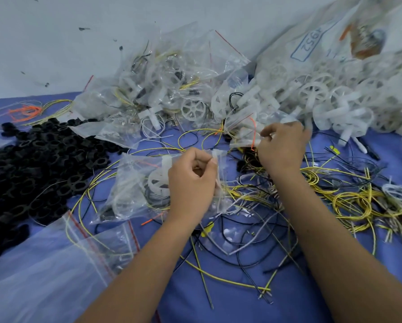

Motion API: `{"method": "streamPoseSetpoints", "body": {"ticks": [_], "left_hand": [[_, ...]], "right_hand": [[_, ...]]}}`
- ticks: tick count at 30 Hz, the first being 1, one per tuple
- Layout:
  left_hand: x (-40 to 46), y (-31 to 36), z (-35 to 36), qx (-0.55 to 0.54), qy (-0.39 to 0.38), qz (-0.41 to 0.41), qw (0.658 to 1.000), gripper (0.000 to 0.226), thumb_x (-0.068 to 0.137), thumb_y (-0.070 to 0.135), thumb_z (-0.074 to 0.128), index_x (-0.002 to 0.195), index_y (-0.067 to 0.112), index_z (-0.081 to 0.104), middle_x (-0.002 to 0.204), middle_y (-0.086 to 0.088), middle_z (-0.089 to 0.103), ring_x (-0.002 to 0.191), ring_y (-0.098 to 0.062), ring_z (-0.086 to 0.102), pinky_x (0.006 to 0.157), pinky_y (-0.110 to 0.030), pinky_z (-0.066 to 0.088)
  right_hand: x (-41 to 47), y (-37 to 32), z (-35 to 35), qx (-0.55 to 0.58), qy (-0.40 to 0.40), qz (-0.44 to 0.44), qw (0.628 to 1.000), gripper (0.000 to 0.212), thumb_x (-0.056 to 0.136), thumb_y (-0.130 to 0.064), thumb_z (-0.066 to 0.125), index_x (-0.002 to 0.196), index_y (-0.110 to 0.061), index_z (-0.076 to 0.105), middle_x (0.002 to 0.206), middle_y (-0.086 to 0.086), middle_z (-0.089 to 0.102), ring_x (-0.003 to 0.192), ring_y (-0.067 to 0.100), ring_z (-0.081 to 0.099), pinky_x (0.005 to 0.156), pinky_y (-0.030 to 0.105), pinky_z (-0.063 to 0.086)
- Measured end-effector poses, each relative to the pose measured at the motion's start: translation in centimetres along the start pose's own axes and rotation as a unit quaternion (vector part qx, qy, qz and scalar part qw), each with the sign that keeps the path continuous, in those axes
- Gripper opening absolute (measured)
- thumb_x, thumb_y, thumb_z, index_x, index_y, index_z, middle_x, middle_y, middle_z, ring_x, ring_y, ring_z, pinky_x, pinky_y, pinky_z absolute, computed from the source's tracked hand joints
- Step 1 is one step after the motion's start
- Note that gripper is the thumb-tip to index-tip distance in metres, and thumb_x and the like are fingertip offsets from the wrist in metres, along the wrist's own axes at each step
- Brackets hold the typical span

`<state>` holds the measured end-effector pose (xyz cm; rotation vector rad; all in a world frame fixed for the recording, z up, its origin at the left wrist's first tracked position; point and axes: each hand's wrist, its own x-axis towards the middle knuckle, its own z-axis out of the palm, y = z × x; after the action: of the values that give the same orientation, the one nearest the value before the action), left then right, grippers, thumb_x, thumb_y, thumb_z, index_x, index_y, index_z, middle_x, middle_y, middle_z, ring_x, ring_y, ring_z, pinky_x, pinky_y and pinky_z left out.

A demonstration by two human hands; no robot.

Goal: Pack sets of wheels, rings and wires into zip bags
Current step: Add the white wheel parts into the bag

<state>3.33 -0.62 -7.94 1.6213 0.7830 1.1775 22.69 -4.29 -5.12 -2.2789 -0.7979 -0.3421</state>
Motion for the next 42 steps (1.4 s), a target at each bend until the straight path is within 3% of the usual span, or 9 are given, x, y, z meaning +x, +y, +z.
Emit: {"method": "streamPoseSetpoints", "body": {"ticks": [7, 11, 16, 17, 20, 22, 30, 36, 42], "left_hand": [[-0.1, -0.4, 0.1, 0.039, -0.015, -0.015, 0.999, 0.019, 0.097, 0.011, 0.065, 0.080, 0.019, 0.061, 0.061, 0.002, 0.064, 0.045, -0.017, 0.064, 0.048, -0.027, 0.048], [0.0, -0.4, 0.0, 0.048, -0.007, -0.017, 0.999, 0.018, 0.096, 0.010, 0.066, 0.081, 0.018, 0.061, 0.063, 0.003, 0.064, 0.046, -0.016, 0.065, 0.049, -0.024, 0.047], [0.2, -0.5, -0.4, 0.038, 0.031, -0.016, 0.999, 0.015, 0.097, 0.013, 0.066, 0.083, 0.017, 0.062, 0.067, -0.004, 0.066, 0.049, -0.018, 0.065, 0.049, -0.033, 0.054], [0.2, -0.4, -0.4, 0.033, 0.044, -0.018, 0.998, 0.014, 0.097, 0.013, 0.066, 0.083, 0.016, 0.062, 0.067, -0.007, 0.066, 0.049, -0.018, 0.064, 0.049, -0.031, 0.052], [0.5, -0.1, -0.3, 0.020, 0.090, -0.014, 0.996, 0.012, 0.095, 0.013, 0.068, 0.084, 0.014, 0.065, 0.069, -0.005, 0.067, 0.054, -0.010, 0.060, 0.054, -0.023, 0.048], [0.5, 0.4, -0.3, 0.003, 0.122, -0.011, 0.992, 0.011, 0.094, 0.012, 0.068, 0.083, 0.014, 0.065, 0.069, 0.002, 0.066, 0.059, -0.008, 0.058, 0.058, -0.020, 0.046], [0.5, 1.9, -0.6, -0.042, 0.229, 0.019, 0.972, 0.015, 0.096, 0.012, 0.064, 0.082, 0.016, 0.061, 0.073, 0.002, 0.063, 0.064, -0.012, 0.058, 0.061, -0.020, 0.046], [0.3, 2.9, -0.6, 0.003, 0.193, 0.087, 0.977, 0.013, 0.096, 0.013, 0.064, 0.084, 0.017, 0.059, 0.071, 0.006, 0.062, 0.064, -0.010, 0.059, 0.063, -0.032, 0.051], [-0.2, 4.1, -0.4, 0.142, 0.091, 0.183, 0.969, 0.006, 0.093, 0.010, 0.064, 0.089, 0.012, 0.061, 0.077, 0.005, 0.063, 0.072, -0.018, 0.060, 0.067, -0.042, 0.051]], "right_hand": [[4.2, 3.4, 0.8, -0.076, -0.124, 0.046, 0.988, 0.031, 0.095, -0.018, 0.057, 0.121, -0.024, 0.073, 0.143, 0.021, 0.047, 0.139, 0.037, 0.035, 0.109, 0.039, 0.036], [3.4, 3.7, -0.7, 0.030, -0.040, 0.018, 0.999, 0.030, 0.091, -0.003, 0.057, 0.111, -0.009, 0.078, 0.114, 0.019, 0.073, 0.109, 0.035, 0.066, 0.095, 0.039, 0.054], [1.3, 1.4, -3.3, 0.199, 0.103, -0.002, 0.975, 0.030, 0.097, -0.007, 0.055, 0.117, -0.018, 0.075, 0.095, 0.009, 0.071, 0.081, 0.023, 0.066, 0.081, 0.033, 0.055], [0.6, 0.2, -3.9, 0.344, 0.086, 0.023, 0.935, 0.029, 0.097, -0.005, 0.057, 0.117, -0.020, 0.072, 0.091, 0.009, 0.069, 0.074, 0.022, 0.065, 0.076, 0.035, 0.058], [-2.7, -3.4, -4.6, 0.726, -0.076, 0.139, 0.669, 0.028, 0.097, 0.003, 0.059, 0.114, -0.019, 0.058, 0.079, 0.005, 0.072, 0.062, 0.015, 0.067, 0.064, 0.027, 0.058], [-5.1, -4.8, -3.8, 0.757, -0.169, 0.176, 0.605, 0.018, 0.098, 0.002, 0.059, 0.108, -0.013, 0.056, 0.076, 0.003, 0.073, 0.059, 0.012, 0.065, 0.059, 0.021, 0.054], [-6.9, -4.1, -1.9, 0.620, -0.288, 0.123, 0.720, 0.011, 0.098, -0.001, 0.059, 0.104, -0.005, 0.068, 0.085, 0.011, 0.071, 0.064, 0.017, 0.054, 0.048, 0.022, 0.040], [-7.2, -3.2, -1.4, 0.327, -0.273, -0.049, 0.903, 0.016, 0.089, -0.011, 0.073, 0.104, -0.015, 0.069, 0.074, 0.003, 0.073, 0.058, 0.013, 0.063, 0.058, 0.027, 0.051], [-7.9, -4.3, -2.2, 0.315, -0.223, -0.189, 0.903, 0.019, 0.076, -0.004, 0.071, 0.093, -0.011, 0.065, 0.078, 0.005, 0.072, 0.072, 0.026, 0.069, 0.068, 0.039, 0.055]]}}
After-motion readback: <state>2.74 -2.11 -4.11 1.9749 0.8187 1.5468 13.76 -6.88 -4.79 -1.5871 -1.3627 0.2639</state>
